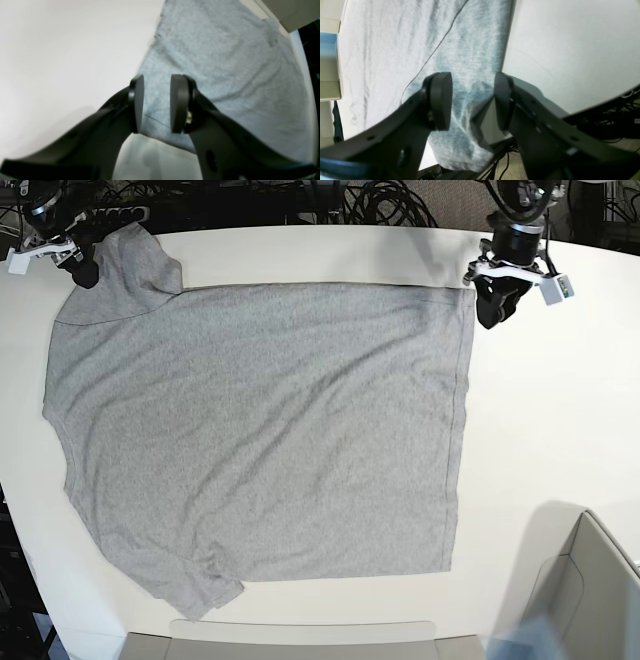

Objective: Fold the T-shirt properly
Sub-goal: 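Lower both grippers onto the shirt's shoulder edges and pinch the fabric, then lift the shoulder edge with both grippers and pull it over the shirt body, then lay the folded edge down and open both grippers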

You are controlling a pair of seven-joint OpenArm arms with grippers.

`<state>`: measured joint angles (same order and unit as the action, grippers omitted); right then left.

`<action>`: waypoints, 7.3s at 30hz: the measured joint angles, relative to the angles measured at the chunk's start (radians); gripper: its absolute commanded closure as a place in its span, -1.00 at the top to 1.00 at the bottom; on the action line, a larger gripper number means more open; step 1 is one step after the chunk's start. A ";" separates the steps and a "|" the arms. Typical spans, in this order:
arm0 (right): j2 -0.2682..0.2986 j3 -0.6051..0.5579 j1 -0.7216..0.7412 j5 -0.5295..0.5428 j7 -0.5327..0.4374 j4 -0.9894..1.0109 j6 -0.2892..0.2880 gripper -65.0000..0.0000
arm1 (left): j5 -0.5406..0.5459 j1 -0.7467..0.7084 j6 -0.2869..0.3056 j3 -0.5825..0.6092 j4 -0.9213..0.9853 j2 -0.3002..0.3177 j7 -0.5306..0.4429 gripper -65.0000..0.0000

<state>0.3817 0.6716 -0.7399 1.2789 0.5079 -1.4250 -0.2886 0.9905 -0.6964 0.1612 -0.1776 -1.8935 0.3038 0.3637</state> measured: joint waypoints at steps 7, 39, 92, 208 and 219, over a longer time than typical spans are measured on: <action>-0.014 0.001 0.002 0.000 -0.001 -0.006 0.000 -0.15 | 0.058 0.132 0.153 -0.074 0.238 0.012 0.235 -0.41; -0.014 -0.003 0.013 -0.077 0.132 -0.057 0.003 -1.00 | 0.013 0.167 0.210 0.045 0.300 0.010 0.238 -1.00; -0.020 0.268 0.430 -0.487 0.507 -0.237 -0.027 -1.00 | 0.005 0.251 -0.138 0.025 0.032 0.013 0.377 -1.00; -0.032 0.409 0.862 -0.967 0.431 0.368 -0.397 -0.11 | -0.145 0.721 -0.327 0.171 0.354 0.013 0.399 -0.38; -0.026 0.404 0.891 -0.866 0.318 0.497 -0.396 -0.11 | -0.142 0.699 -0.323 0.134 0.354 0.012 0.399 -0.38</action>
<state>0.3557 1.0760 0.1509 0.4126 0.8261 -0.9276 -0.6849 0.8490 0.0029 -0.1616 -0.0437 -1.5398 0.3157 0.7628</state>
